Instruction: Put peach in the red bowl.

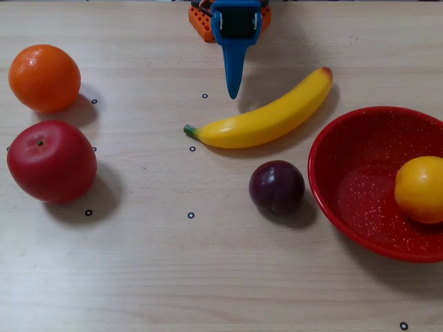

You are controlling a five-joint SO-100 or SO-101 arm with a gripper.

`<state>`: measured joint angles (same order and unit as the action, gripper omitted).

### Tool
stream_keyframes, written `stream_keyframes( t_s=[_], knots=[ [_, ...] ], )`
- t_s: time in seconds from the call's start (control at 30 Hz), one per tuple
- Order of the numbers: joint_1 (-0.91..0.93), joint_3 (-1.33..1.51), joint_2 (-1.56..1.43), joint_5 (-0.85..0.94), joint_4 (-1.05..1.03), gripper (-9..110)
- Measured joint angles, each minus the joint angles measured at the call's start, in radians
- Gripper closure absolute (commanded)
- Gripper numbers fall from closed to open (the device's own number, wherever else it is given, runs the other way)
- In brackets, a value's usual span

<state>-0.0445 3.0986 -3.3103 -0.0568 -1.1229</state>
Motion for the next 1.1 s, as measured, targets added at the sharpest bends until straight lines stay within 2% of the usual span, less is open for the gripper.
stream_keyframes(
  t_s=[1.1],
  knots=[
    [0.023,0.0,0.0,-0.031,0.0,102]
  ],
)
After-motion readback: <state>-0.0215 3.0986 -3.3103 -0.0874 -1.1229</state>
